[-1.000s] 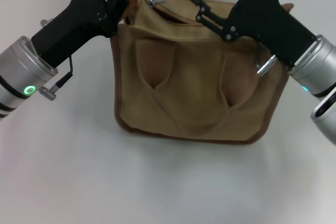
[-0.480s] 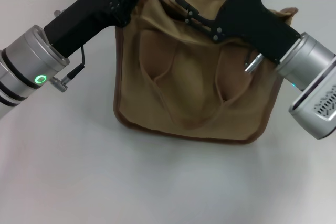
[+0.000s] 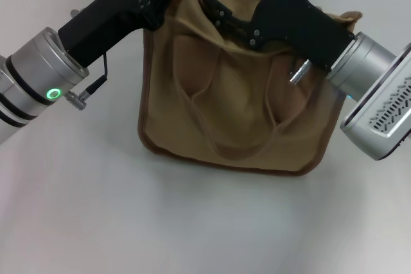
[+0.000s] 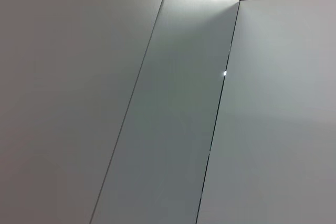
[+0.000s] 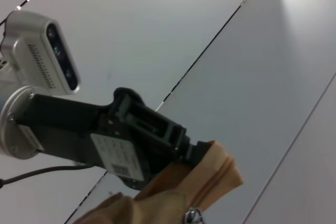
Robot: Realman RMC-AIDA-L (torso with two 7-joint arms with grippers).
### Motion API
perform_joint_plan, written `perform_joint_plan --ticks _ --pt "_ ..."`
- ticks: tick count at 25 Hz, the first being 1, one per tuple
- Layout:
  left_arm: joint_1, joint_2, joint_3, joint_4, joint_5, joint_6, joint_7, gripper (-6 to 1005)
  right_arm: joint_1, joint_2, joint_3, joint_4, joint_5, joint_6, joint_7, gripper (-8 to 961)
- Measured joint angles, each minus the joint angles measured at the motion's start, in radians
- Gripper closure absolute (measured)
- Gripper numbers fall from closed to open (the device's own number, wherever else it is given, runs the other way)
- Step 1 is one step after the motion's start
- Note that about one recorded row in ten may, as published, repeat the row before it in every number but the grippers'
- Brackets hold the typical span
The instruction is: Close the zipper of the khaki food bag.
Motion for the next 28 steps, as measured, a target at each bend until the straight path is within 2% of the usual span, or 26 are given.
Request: perform_joint_plan --ticks 12,22,28 --pt "-0.008 0.0 0.0 -0.001 0.0 0.001 0.0 978 0.024 0.0 0.043 0.0 -0.06 0.034 0.008 205" --pt "-0.01 0.0 0.0 -0.001 0.0 -0.001 0.0 979 0.025 0.0 0.045 0.001 -0.091 0.055 0.001 311" --pt "-0.012 0.0 -0.001 -0.001 0.0 -0.002 0.0 978 0.024 0.0 0.041 0.0 -0.093 0.059 0.0 426"
